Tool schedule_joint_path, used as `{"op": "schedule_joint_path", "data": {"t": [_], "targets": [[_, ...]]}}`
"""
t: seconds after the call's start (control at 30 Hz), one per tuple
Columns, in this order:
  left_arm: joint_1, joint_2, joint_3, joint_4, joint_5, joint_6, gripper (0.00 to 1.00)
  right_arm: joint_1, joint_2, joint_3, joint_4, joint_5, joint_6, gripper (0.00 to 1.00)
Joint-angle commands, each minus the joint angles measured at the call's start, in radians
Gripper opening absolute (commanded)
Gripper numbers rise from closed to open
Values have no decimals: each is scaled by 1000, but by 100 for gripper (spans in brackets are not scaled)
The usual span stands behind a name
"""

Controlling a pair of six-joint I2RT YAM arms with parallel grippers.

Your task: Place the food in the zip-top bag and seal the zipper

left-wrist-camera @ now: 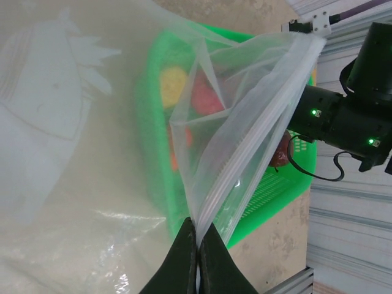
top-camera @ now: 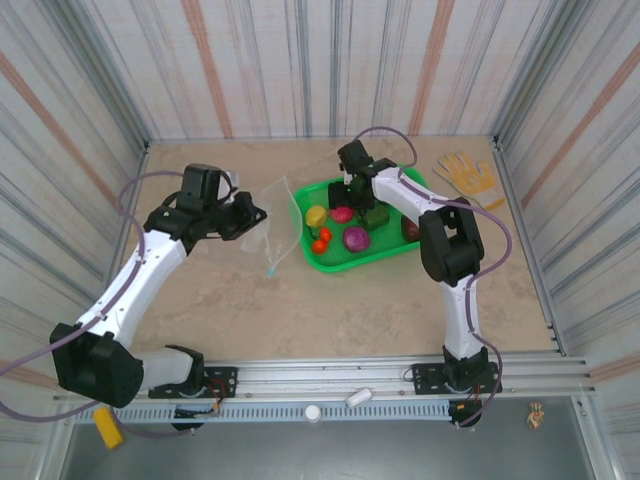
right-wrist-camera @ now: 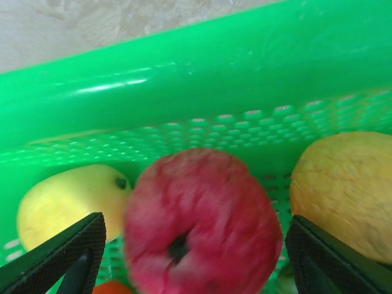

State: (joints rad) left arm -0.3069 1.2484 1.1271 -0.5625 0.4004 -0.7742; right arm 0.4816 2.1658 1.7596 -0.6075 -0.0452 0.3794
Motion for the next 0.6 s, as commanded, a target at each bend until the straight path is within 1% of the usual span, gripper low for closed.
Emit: {"op": "schedule_joint_path", "data": {"t": [0.0, 0.07, 0.13, 0.2, 0.27, 0.37, 0.43, 0.53, 0.57], "targets": [[9, -25, -46, 67, 60, -39, 0, -16, 52, 46, -37, 1, -22, 79], [8, -25, -49, 83, 87, -43, 0, -26, 66, 47, -33, -18, -12, 77], [9, -24, -45, 96, 118, -14, 0, -29, 78, 46, -29, -33, -7, 74], [8, -22, -38, 91, 139, 10, 0, -26, 83, 44, -28, -56, -5, 67], [8, -21, -26, 67, 141, 22, 0, -20, 66, 32, -25, -51, -1, 61], [6, -16, -8, 36, 148, 28, 0, -15, -3, -19, 6, -31, 6, 53], [7, -7, 3, 24, 164, 29, 0, -20, -62, -57, 24, -25, 31, 52], [9, 21, 16, -2, 178, 14, 0, -57, -170, -129, 75, -123, 130, 51], [11, 34, 22, -15, 190, -3, 0, -61, -215, -160, 96, -136, 148, 51]]}}
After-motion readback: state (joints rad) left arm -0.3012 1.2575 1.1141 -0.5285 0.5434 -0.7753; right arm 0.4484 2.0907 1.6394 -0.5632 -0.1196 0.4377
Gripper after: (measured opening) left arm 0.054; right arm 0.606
